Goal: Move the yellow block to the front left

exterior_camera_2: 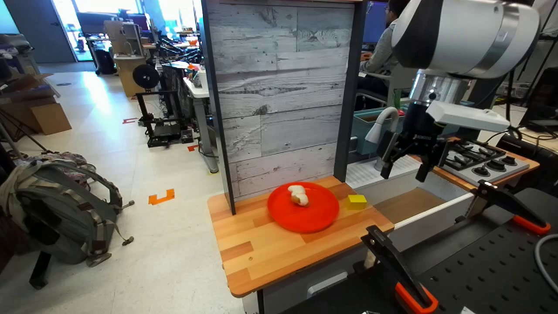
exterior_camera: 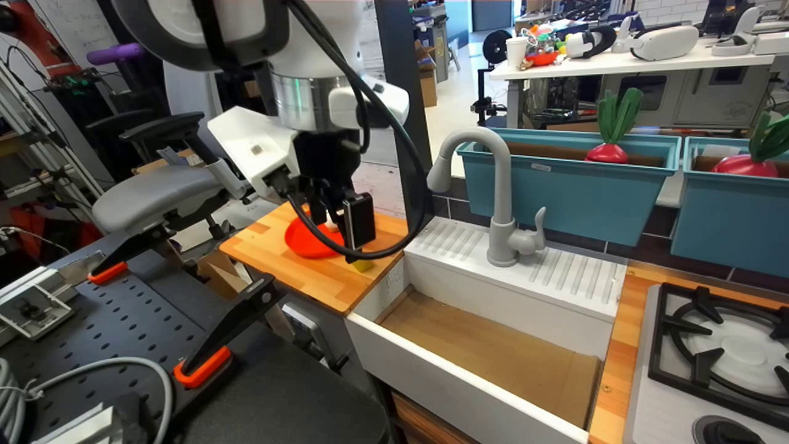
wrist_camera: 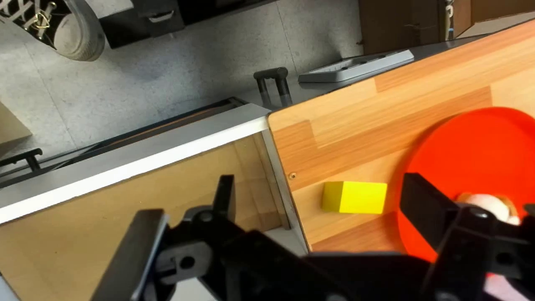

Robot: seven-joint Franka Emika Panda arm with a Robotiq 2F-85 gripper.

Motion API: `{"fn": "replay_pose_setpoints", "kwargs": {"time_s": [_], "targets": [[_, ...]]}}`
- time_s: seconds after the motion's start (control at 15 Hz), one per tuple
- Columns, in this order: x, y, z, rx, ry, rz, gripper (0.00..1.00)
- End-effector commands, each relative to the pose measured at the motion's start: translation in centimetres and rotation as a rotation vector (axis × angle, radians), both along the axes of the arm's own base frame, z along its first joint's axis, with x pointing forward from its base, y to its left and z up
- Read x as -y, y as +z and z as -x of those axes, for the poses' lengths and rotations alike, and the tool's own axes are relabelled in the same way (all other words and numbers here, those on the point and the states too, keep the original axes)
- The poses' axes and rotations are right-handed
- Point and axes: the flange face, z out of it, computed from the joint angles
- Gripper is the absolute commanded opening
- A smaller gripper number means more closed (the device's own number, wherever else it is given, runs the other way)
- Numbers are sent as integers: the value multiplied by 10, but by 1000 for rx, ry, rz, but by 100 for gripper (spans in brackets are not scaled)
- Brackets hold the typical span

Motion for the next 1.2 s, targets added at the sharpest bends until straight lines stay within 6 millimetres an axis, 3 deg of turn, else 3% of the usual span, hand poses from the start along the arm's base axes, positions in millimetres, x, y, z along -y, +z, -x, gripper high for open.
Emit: {"fn": "replay_pose_setpoints", "kwargs": {"time_s": [0.0,0.47,1.13], "targets": [[-10,-32,-26,-3,-22,8,100],[-46,-68,-48,-1,12,38,100],[-61,-95,-68,13,2,75,100]]}}
